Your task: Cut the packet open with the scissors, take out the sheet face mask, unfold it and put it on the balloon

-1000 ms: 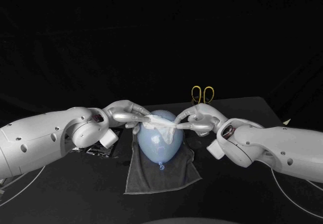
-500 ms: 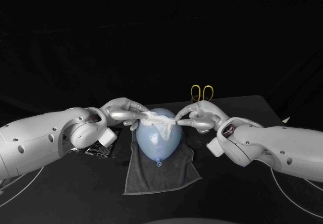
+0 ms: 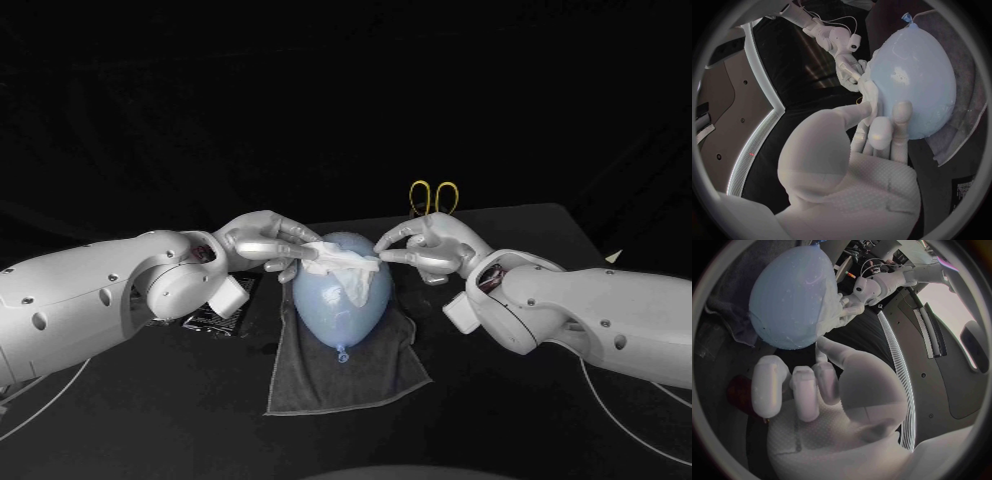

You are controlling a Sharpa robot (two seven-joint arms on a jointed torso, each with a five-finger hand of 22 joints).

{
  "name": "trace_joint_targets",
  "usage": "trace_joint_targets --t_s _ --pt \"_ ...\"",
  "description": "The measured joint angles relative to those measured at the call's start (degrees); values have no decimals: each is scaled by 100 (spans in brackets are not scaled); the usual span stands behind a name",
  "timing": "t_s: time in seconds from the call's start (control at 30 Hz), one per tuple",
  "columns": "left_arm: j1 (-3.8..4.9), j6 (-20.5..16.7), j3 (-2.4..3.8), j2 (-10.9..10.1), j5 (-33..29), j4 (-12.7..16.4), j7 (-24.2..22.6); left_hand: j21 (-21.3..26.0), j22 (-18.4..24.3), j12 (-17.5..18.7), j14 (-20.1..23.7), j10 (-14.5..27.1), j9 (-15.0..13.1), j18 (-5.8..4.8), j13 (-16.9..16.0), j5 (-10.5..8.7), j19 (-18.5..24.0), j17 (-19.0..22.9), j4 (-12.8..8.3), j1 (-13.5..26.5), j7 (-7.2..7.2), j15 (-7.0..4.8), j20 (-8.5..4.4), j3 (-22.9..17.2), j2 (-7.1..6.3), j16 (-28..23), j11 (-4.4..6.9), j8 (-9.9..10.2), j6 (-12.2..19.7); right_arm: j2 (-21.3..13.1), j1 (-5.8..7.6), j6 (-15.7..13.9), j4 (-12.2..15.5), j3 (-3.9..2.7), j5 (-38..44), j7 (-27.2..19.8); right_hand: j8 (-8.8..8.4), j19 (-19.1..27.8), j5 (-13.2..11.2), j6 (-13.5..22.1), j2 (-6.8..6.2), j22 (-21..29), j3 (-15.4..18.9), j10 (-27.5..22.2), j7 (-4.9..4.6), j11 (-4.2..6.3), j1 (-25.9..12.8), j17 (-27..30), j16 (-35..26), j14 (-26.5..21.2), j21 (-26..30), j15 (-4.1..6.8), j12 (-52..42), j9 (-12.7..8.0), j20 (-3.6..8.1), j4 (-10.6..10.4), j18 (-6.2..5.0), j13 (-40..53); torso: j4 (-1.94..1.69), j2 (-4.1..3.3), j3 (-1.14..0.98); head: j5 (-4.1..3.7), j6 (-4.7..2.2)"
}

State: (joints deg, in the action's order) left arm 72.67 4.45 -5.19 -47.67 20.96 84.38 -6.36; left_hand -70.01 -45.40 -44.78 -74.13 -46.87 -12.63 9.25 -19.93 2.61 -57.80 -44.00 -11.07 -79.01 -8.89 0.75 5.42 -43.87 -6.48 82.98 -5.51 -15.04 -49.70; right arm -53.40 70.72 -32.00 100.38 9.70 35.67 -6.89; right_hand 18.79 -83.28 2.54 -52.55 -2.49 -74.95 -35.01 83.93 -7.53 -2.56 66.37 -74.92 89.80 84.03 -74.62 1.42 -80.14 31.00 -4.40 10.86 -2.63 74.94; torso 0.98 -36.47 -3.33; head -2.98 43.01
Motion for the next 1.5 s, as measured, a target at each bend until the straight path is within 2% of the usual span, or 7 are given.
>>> trace_joint_targets --t_s 0.07,0.2,0.47,0.77,1.1,1.27,1.5 --pt "0 18 0 -43 1 13 -12 -25 27 1 31 98 26 0 13 0 22 58 -234 22 26 14 25 -137 -22 0 -10 45 94 -24 -9 -18 -20 0 -55 -59 -110 47 25 107 -43 0 103 -53 -55 -56 -43 1 0 -12 89 -52 109 -66 -47 -36 0 1 0 -2 -1 -3 2" --pt "-2 52 0 -121 3 48 -52 -27 99 -1 152 266 53 0 50 5 146 196 -311 30 57 48 48 -115 -79 0 -45 78 184 -69 -50 -78 -37 0 -192 -213 -152 53 48 140 -44 1 134 -80 -87 -86 -43 1 0 -12 95 -52 144 -109 -53 -36 0 1 1 -9 -3 -5 7" --pt "-4 149 0 -204 5 134 -120 41 211 -5 301 483 80 -1 91 6 318 340 -182 233 -83 144 177 202 -229 13 -134 118 259 -101 -111 -224 -42 2 -506 -568 -180 20 91 140 -12 3 182 -80 -87 -86 -10 0 -3 7 56 -72 144 -131 -87 -83 1 -1 2 -25 -8 -2 31" --pt "-5 159 6 -193 11 225 -131 542 514 -364 272 503 -16 -2 39 6 159 220 928 1380 -55 160 255 1390 -389 162 -78 -186 -18 -26 -125 -280 -71 0 -704 -818 -180 -26 91 60 57 4 246 -25 -56 -77 25 -3 -5 7 -227 -72 -65 -160 -103 -147 3 -4 5 -93 -21 13 -15" --pt "-4 -144 21 -60 108 156 -67 688 466 -714 -95 75 -128 -4 77 6 -501 -154 2208 1377 152 -86 22 2297 -489 172 194 -392 -407 123 -125 -231 -135 -1 -689 -883 -207 -33 64 -17 85 1 331 -5 -17 -57 -4 -3 0 7 -358 -72 -189 -184 -95 -233 4 0 4 -154 -29 25 -82" --pt "-1 -305 32 34 256 98 14 601 248 -846 -284 -174 -186 -5 83 5 -753 -495 2447 1014 235 -164 -45 2523 -463 229 267 -501 -611 194 -122 -168 -194 -1 -633 -875 -207 -33 64 -57 132 0 347 -5 4 -56 43 -3 0 7 -381 -72 -223 -188 -95 -249 5 1 6 -164 -26 14 -108" --pt "3 -468 43 157 504 38 140 397 -94 -951 -515 -430 -270 -46 82 5 -1009 -1016 2377 407 368 -260 -140 2453 -384 304 379 -585 -825 267 -120 -51 -239 -2 -526 -817 -208 -53 64 -119 244 0 306 15 25 -35 155 1 -1 7 -406 -72 -225 -203 -74 -207 6 0 10 -168 -25 -4 -130"
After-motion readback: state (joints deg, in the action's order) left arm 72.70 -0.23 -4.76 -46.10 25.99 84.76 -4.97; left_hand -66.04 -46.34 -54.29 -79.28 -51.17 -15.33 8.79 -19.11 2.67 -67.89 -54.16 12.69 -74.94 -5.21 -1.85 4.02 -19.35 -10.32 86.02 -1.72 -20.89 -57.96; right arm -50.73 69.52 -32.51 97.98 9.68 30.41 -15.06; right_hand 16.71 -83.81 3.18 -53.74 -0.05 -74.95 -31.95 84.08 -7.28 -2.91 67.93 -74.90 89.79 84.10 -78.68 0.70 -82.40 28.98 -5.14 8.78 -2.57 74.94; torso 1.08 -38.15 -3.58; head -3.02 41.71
